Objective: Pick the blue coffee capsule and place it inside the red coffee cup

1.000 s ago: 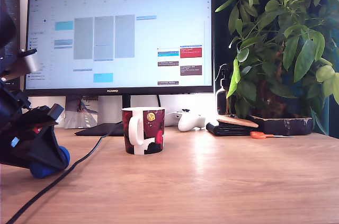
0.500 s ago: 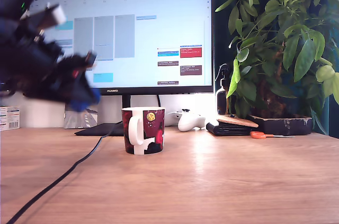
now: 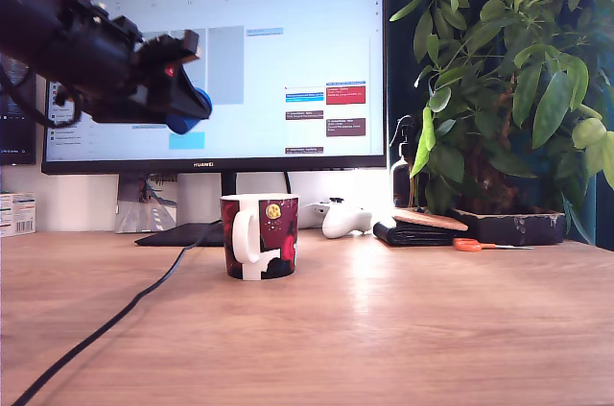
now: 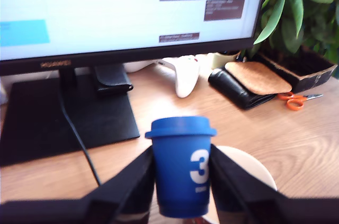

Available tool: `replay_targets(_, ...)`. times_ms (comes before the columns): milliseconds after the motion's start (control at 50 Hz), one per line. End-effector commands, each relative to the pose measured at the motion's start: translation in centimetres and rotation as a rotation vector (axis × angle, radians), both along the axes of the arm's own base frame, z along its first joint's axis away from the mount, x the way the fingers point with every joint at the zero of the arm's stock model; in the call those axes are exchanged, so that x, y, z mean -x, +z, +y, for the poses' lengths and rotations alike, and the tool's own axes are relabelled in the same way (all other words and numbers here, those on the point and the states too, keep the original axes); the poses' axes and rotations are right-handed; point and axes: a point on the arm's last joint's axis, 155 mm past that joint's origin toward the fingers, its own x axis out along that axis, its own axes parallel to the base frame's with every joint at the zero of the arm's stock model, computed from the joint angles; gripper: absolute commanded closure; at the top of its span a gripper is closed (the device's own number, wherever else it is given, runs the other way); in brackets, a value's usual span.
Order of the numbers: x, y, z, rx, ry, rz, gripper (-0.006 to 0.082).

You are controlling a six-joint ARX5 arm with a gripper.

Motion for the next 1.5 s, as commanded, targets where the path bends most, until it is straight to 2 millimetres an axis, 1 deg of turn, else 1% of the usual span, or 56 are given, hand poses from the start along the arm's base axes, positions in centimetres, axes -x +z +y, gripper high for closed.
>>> replay_targets(0, -0.3, -0.9, -1.2, 0.004, -0.027, 0.013, 0.0750)
replay_targets(240, -1.2, -1.8, -4.7, 0.019, -0.103, 0.042, 0.0750)
replay_targets(400, -1.6, -2.3, -6.4, 0.015, -0.136, 0.057, 0.0750)
replay_targets(520, -1.4, -3.6, -6.8, -0.001, -0.145, 0.094, 0.0750)
replay_targets(620, -1.1, -4.5, -6.7, -0.017, -0.146, 0.127, 0.0750)
replay_targets(820, -0.7, -5.3, -6.5, -0.033, -0.145, 0.163, 0.0736)
replay_targets(860, -0.6, -5.6, -6.5, -0.039, -0.145, 0.175, 0.0699)
replay_targets(880, -0.6, -5.8, -6.4, -0.042, -0.144, 0.181, 0.0658)
replay_targets(900, -0.5, -5.9, -6.4, -0.044, -0.144, 0.186, 0.0612)
replay_targets(980, -0.3, -6.5, -6.3, -0.054, -0.144, 0.209, 0.0370)
replay_targets(1020, -0.1, -6.8, -6.2, -0.061, -0.143, 0.223, 0.0277)
replay_targets(1060, 0.0, -7.0, -6.1, -0.066, -0.143, 0.233, 0.0225)
replay_targets(1080, 0.0, -7.1, -6.1, -0.067, -0.143, 0.235, 0.0217)
replay_targets(1240, -0.1, -6.8, -6.2, -0.062, -0.143, 0.225, 0.0217)
replay_targets(1300, -0.3, -6.5, -6.3, -0.059, -0.143, 0.219, 0.0241)
replay_targets(1400, -0.7, -5.4, -6.4, -0.050, -0.144, 0.196, 0.0357)
replay_targets(1480, -1.1, -4.1, -6.4, -0.044, -0.142, 0.164, 0.0541)
